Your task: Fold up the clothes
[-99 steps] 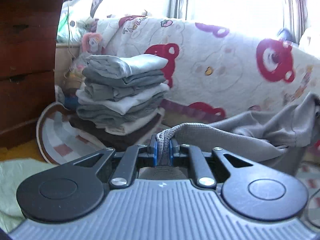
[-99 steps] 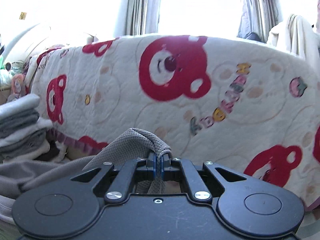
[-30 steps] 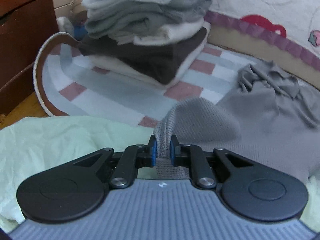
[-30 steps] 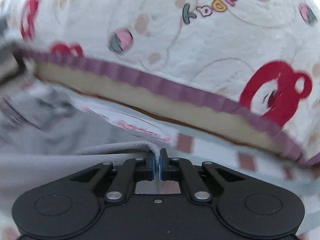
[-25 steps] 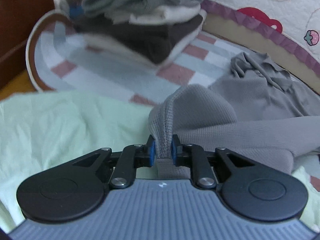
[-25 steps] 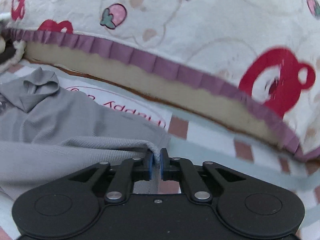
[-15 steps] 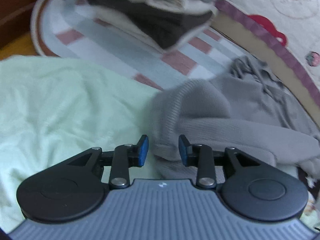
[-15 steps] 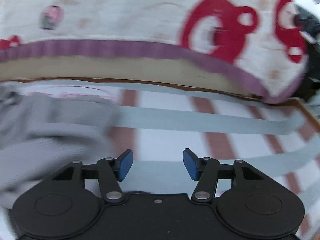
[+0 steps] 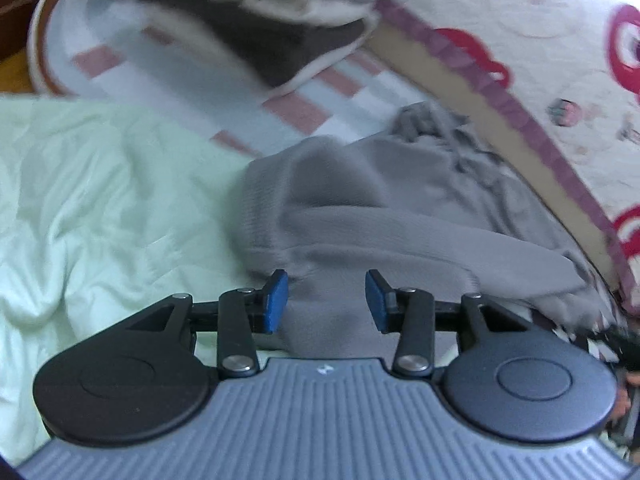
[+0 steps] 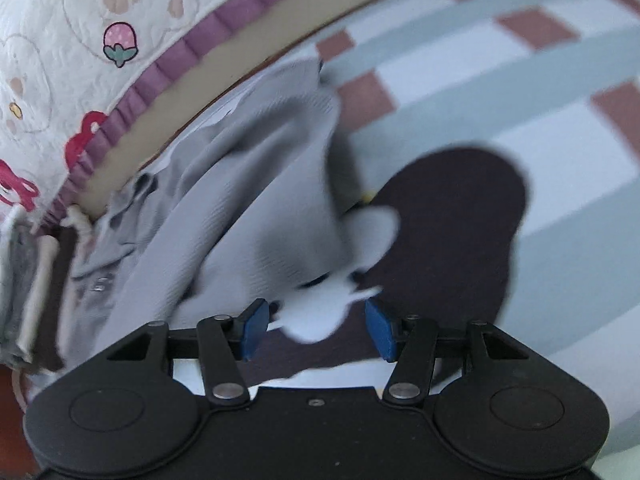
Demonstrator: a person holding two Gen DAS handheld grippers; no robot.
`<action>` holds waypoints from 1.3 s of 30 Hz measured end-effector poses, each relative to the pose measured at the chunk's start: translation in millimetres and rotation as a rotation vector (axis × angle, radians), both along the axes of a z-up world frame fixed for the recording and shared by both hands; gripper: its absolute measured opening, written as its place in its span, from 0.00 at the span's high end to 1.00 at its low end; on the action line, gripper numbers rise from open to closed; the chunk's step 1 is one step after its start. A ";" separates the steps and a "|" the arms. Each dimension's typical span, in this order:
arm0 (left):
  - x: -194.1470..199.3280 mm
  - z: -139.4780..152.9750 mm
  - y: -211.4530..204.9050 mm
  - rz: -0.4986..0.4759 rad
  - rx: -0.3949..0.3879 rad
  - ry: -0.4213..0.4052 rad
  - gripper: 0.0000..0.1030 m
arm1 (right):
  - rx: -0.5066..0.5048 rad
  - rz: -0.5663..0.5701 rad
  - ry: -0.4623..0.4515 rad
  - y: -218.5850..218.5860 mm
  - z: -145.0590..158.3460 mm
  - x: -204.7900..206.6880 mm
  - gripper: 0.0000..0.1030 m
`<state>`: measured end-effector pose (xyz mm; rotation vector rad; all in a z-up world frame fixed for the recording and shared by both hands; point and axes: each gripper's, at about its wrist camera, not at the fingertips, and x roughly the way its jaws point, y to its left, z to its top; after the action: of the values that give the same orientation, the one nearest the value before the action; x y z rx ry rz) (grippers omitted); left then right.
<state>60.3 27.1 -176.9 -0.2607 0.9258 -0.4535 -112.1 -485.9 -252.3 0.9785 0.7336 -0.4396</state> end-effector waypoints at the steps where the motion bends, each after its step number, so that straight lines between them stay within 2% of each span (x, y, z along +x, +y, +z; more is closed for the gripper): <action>1: -2.9 3.6 -5.4 -0.034 0.002 -0.026 0.55 | 0.031 -0.016 -0.027 2.1 -2.6 2.9 0.42; 2: -5.3 6.7 -11.2 -0.074 0.001 -0.046 0.53 | 0.063 -0.034 -0.053 0.1 -5.0 5.6 0.42; 4: -6.1 7.1 -15.7 -0.139 -0.078 -0.020 0.50 | 0.071 -0.074 -0.077 -2.3 -7.9 10.3 0.41; 6: -4.5 5.0 -18.0 -0.183 -0.170 0.026 0.38 | -0.009 -0.087 -0.070 -4.4 -6.7 18.8 0.40; 8: -3.4 2.4 -24.8 -0.182 -0.159 0.035 0.35 | -0.094 -0.075 -0.051 -3.7 -3.6 30.1 0.40; 9: -4.6 1.6 -30.3 -0.190 -0.119 0.020 0.34 | -0.132 -0.058 -0.040 -2.0 -0.7 36.1 0.53; 10: -6.5 0.9 -36.8 -0.205 -0.064 -0.004 0.34 | -0.167 -0.035 -0.039 -0.3 3.5 40.6 0.90; 11: -8.4 -0.6 -43.9 -0.222 -0.004 -0.028 0.33 | -0.199 -0.015 -0.051 1.4 9.9 43.0 0.92; 13: -12.5 -4.3 -58.6 -0.271 0.122 -0.079 0.31 | -0.255 0.014 -0.129 4.1 32.6 38.4 0.92; 15: -13.5 -7.1 -67.6 -0.327 0.218 -0.138 0.25 | -0.311 0.041 -0.197 10.2 60.3 31.2 0.93; 17: -8.5 -9.5 -67.3 -0.329 0.271 -0.185 0.23 | -0.374 0.054 -0.238 17.2 84.5 17.3 0.93; 20: 3.6 -14.4 -67.0 -0.310 0.305 -0.159 0.23 | -0.468 0.074 -0.300 27.7 120.8 -3.6 0.93; 21: 7.3 -15.6 -67.9 -0.317 0.302 -0.151 0.33 | -0.489 0.077 -0.306 28.7 127.6 -6.5 0.93; 22: 10.9 -15.8 -69.9 -0.318 0.302 -0.150 0.44 | -0.487 0.075 -0.281 24.3 122.6 -0.6 0.93; 23: 14.8 -15.3 -71.5 -0.313 0.293 -0.149 0.64 | -0.484 0.072 -0.256 20.0 117.6 5.4 0.93; 24: 20.2 -14.3 -70.9 -0.292 0.264 -0.140 0.74 | -0.481 0.070 -0.231 15.6 112.6 11.3 0.93; 27: 43.5 -9.6 -65.8 -0.163 0.168 -0.114 0.86 | -0.472 0.060 -0.154 2.8 95.5 30.8 0.91; 30: 54.6 -4.4 -68.6 -0.093 0.168 -0.166 0.86 | -0.444 0.021 -0.077 -4.5 66.4 60.3 0.85; 32: 54.0 -2.4 -70.1 -0.062 0.180 -0.199 0.86 | -0.428 0.018 -0.075 -5.7 58.7 69.3 0.76; 34: 50.5 -3.4 -72.3 -0.054 0.199 -0.211 0.83 | -0.446 0.026 -0.071 -3.7 60.1 69.4 0.60; 36: 44.0 -4.7 -72.8 -0.067 0.213 -0.221 0.83 | -0.466 0.045 -0.067 -1.2 63.7 62.5 0.54; 38: 39.9 -7.0 -73.8 -0.089 0.218 -0.218 0.82 | -0.467 0.063 -0.062 -0.4 65.4 52.8 0.53; 39: 39.6 -8.2 -73.7 -0.104 0.207 -0.201 0.78 | -0.465 0.068 -0.058 -0.2 65.0 47.2 0.53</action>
<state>100.0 -46.6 -185.1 0.0216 0.7841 -0.4664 -64.9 -486.1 -187.3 0.5264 0.5752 -0.4926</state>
